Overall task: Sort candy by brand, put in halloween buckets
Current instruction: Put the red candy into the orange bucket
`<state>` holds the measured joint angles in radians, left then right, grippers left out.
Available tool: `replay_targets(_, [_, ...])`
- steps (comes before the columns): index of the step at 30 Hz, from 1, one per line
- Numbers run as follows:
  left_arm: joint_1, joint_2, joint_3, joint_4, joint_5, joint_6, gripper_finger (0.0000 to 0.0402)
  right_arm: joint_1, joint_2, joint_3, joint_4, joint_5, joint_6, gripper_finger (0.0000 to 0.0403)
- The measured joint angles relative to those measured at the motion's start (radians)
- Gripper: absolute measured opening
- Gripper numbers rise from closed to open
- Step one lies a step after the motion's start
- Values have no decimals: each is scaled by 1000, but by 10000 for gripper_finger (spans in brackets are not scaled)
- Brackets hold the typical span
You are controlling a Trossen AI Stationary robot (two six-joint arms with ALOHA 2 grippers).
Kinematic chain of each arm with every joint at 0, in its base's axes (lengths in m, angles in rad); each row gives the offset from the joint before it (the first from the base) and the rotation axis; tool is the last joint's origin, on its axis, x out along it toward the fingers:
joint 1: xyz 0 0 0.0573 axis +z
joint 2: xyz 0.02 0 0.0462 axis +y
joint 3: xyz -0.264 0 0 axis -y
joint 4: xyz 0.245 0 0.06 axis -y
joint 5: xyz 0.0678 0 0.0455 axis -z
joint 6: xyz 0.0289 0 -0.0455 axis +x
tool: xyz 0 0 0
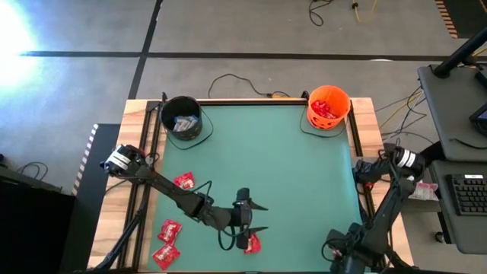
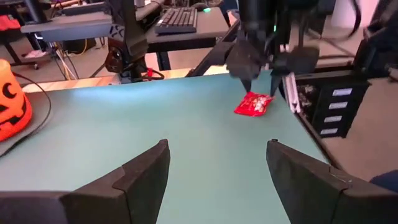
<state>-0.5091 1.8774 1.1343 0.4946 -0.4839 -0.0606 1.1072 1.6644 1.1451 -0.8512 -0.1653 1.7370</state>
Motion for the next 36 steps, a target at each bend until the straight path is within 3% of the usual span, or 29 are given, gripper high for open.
replay_targets(6, [1,0,0,2,0,-16,252,-5,64,-38,21,-45,-11,219])
replay_targets(10, [1,0,0,0,0,-19,252,-22,69,-84,153,-55,-99,197])
replay_targets(16, [-11,0,0,-38,-2,-27,252,-89,54,-112,184,-62,-220,102])
replay_targets(19, [-28,-12,0,-162,-1,-38,252,-141,35,-109,166,-48,-295,37])
replay_targets(22, [-43,-34,0,-302,-2,-117,252,-203,-5,-101,155,-35,-380,23])
replay_targets(25, [-52,-45,0,-395,-4,-174,252,-289,-66,-74,44,25,-514,23])
replay_targets(29, [-56,-45,0,-453,-5,-193,252,-459,-167,-35,-189,204,-691,22])
replay_targets(33, [-57,-43,-13,-495,-25,-226,252,-716,-285,-16,-346,358,-873,23])
replay_targets(36, [-56,-43,-38,-494,-55,-260,252,-955,-366,-15,-352,463,-1006,22])
